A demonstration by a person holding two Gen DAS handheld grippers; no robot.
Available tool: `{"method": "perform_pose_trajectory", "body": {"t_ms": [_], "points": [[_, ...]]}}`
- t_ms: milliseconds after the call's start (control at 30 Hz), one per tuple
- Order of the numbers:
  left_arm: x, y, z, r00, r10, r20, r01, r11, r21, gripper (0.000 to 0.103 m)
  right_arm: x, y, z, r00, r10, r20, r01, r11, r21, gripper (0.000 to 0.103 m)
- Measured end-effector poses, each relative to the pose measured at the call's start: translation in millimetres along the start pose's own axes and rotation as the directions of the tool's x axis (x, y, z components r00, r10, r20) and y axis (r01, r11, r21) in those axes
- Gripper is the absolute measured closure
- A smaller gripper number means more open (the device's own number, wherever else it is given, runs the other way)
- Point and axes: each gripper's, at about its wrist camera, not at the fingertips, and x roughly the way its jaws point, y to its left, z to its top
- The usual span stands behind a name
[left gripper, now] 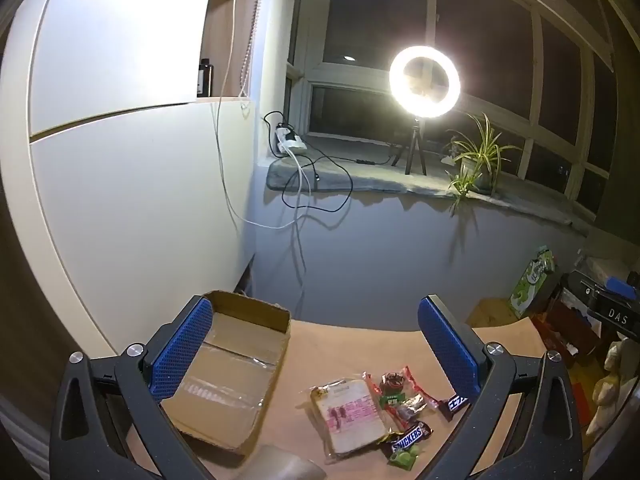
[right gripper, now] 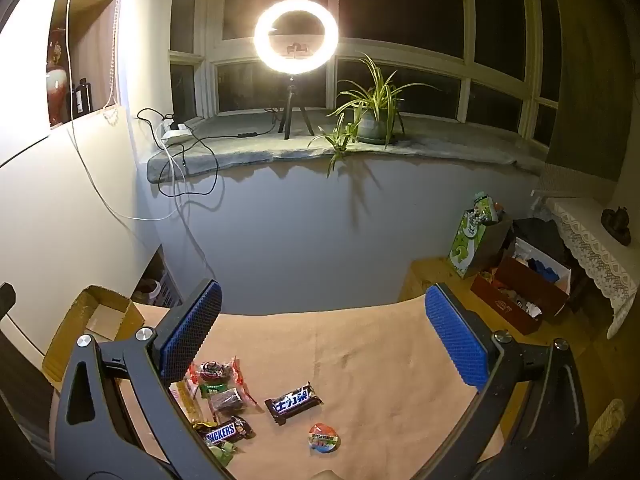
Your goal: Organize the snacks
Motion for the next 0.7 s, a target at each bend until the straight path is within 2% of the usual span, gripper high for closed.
{"method": "perform_pose_trajectory", "body": {"t_ms": [467, 700], "points": [[1, 3, -1, 1.000, -0.013, 0.002, 0.013, 1.000, 0.004, 0.001, -10, 8, -3, 1.000, 0.005, 0.003, -0.005, 1.000, -0.004, 0.000], [-3, 0, 1, 1.000, -0.009, 0.007, 0.009, 1.000, 0.002, 0.001, 0, 6, -7, 1.000, 0.012, -0.007, -0.012, 1.000, -0.003, 0.000]]}}
